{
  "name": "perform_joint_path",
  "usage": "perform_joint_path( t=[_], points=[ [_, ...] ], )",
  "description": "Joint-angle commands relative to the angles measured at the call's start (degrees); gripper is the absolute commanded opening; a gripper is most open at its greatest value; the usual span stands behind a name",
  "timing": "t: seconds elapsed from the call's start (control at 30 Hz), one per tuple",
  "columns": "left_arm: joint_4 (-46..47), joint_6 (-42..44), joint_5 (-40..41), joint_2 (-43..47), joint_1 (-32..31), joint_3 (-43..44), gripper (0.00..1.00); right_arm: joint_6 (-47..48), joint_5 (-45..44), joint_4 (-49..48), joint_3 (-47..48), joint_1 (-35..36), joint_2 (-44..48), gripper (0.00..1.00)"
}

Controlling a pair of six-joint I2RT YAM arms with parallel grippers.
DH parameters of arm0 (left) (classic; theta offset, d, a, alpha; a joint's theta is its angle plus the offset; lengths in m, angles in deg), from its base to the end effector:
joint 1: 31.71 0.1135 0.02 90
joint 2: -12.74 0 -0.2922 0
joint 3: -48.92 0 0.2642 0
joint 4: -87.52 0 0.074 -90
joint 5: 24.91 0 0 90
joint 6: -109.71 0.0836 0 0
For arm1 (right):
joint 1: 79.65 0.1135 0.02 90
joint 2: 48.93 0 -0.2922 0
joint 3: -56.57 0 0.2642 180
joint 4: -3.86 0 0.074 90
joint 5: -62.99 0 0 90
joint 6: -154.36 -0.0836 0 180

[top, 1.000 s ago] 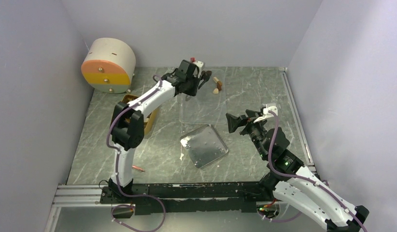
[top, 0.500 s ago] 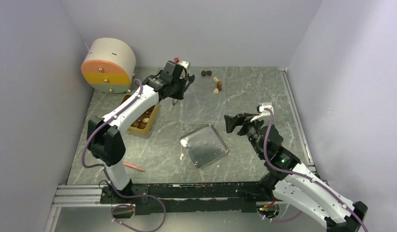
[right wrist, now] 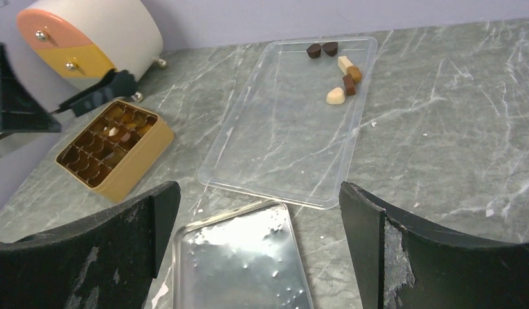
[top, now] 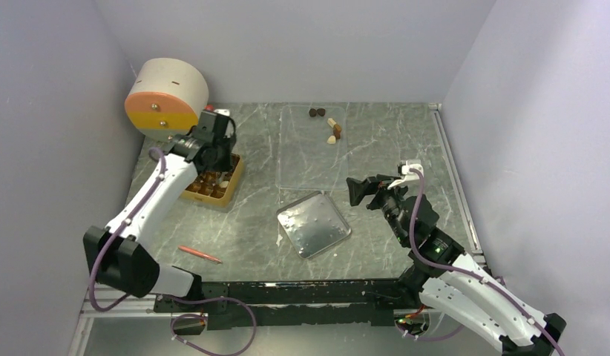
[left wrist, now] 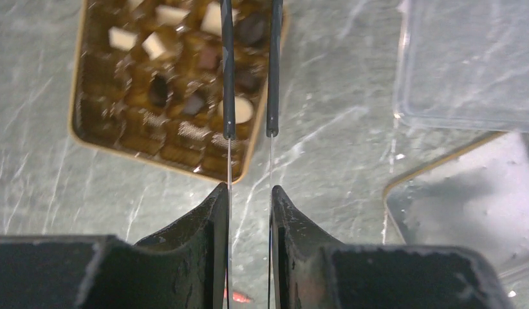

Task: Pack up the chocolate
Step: Place the fake chocolate in the packing box.

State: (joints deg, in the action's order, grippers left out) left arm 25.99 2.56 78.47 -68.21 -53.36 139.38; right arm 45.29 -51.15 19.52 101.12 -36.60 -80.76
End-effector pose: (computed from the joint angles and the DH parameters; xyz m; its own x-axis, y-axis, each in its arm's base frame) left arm 0.3140 -0.1038 0.3233 -0.7669 -0.0043 -0.6418 0.0005 1.0000 -0.0072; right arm 0.1545 0.0976 0.3181 -0.1414 0.2759 -0.9507 -0.2944 0.9052 0.3065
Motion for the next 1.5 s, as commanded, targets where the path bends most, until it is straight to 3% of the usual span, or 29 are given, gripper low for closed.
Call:
perform_joint_path(
  t=[0.0,0.5,1.47],
  points=[
    [-3.4,-3.2,0.4,5.6,5.7,-2.7,0.28,1.1,-0.1,-2.3,-0.3,0.0,-0.2,1.0],
    [-7.5,-2.1,-1.5,10.4,18.9,-7.9,0.28,3.4,1.4,-4.8,0.3,-0.1,-1.3,1.0],
    [-5.2,-2.4,-0.9,6.3,20.4,-7.5,0.42,3.9,1.6,-5.7,-0.6,0.0,0.3,1.0]
  ],
)
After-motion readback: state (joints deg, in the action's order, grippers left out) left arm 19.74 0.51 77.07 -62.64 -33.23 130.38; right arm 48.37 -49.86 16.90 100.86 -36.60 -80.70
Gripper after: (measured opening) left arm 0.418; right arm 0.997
